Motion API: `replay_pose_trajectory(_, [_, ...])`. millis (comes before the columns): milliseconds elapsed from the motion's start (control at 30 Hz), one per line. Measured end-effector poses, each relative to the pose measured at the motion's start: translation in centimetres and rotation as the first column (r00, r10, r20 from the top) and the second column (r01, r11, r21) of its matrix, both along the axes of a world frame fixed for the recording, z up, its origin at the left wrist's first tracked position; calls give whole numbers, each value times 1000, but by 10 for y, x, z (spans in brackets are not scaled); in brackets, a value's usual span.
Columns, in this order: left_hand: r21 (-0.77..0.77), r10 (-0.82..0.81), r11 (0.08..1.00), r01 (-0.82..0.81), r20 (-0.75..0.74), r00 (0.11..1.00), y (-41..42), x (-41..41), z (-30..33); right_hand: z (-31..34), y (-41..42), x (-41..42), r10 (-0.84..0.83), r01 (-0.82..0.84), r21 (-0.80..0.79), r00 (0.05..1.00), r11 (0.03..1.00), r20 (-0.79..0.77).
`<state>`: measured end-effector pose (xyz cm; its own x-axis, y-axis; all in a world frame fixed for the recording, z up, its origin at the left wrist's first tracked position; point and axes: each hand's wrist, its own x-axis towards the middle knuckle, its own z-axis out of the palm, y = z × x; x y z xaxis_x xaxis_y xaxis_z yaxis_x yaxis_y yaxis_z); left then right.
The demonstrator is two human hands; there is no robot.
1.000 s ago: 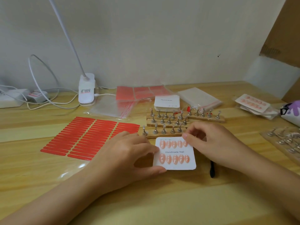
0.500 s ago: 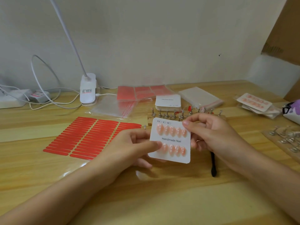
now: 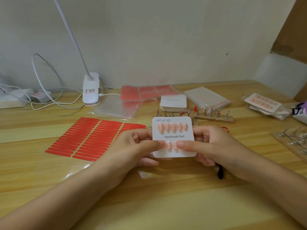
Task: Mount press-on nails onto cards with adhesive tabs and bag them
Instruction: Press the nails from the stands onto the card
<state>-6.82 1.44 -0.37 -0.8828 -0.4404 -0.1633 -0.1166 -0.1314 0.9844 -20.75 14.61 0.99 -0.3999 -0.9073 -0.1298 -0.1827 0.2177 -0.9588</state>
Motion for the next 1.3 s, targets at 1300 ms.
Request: replay_pose_trajectory(1300, [226,32,974,-12,-85,996,5,-3,0,-21,-1,2,-406,-262,-457,225,850,-886])
